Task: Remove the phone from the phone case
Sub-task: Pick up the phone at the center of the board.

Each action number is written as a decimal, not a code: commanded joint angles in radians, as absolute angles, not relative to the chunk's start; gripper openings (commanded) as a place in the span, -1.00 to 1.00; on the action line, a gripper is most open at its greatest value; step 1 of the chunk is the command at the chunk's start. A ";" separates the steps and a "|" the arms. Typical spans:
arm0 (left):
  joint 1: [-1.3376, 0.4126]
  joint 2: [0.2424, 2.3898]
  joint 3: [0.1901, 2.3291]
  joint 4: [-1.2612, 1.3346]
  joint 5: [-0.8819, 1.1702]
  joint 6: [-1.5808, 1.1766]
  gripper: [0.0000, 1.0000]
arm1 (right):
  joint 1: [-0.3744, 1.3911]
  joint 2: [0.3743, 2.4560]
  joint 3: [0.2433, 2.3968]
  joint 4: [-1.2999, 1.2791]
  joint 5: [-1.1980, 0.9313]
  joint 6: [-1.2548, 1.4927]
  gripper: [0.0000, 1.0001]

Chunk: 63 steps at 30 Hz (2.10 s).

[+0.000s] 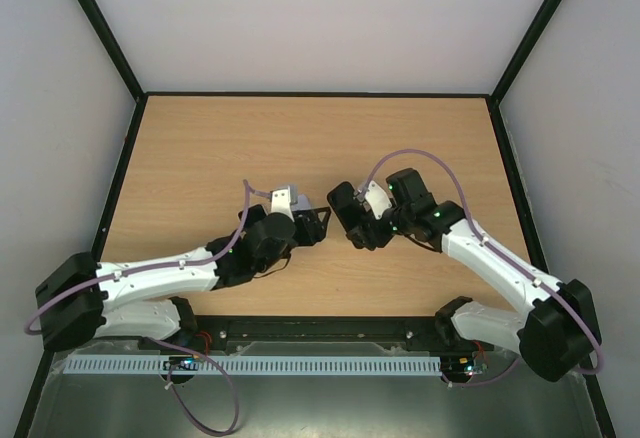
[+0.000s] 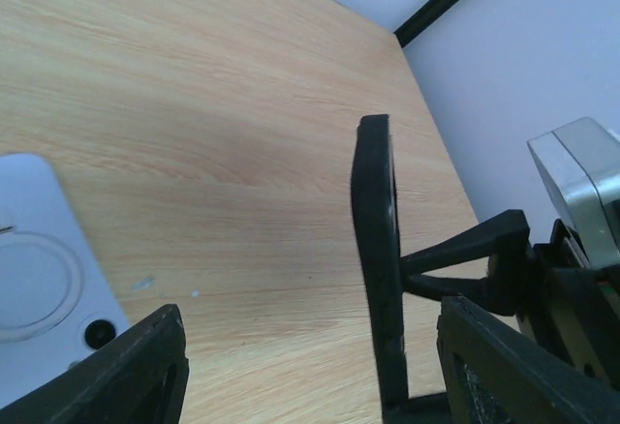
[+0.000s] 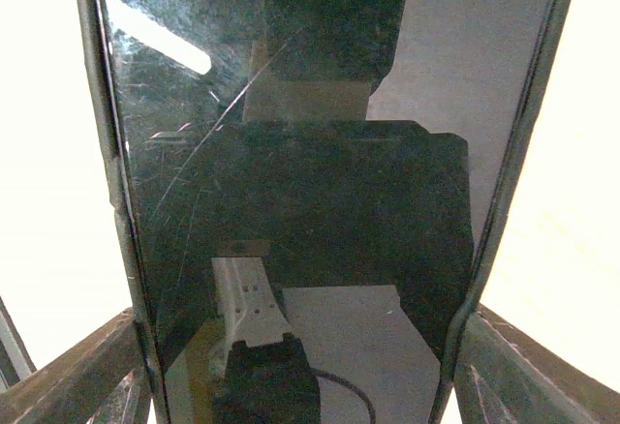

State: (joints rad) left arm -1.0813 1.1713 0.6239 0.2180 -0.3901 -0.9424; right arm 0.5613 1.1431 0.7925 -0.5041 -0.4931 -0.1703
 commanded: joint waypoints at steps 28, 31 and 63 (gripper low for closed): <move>-1.002 1.446 0.799 0.440 -0.150 -0.836 -0.52 | 0.560 1.052 0.726 -0.344 -0.535 -0.197 -0.09; -0.999 1.454 0.797 0.453 -0.135 -0.828 -0.66 | 0.560 1.050 0.725 -0.343 -0.534 -0.198 -0.08; -0.779 0.841 0.501 0.451 0.457 -0.432 -0.95 | 0.558 0.982 0.897 -0.625 -0.905 -0.494 0.63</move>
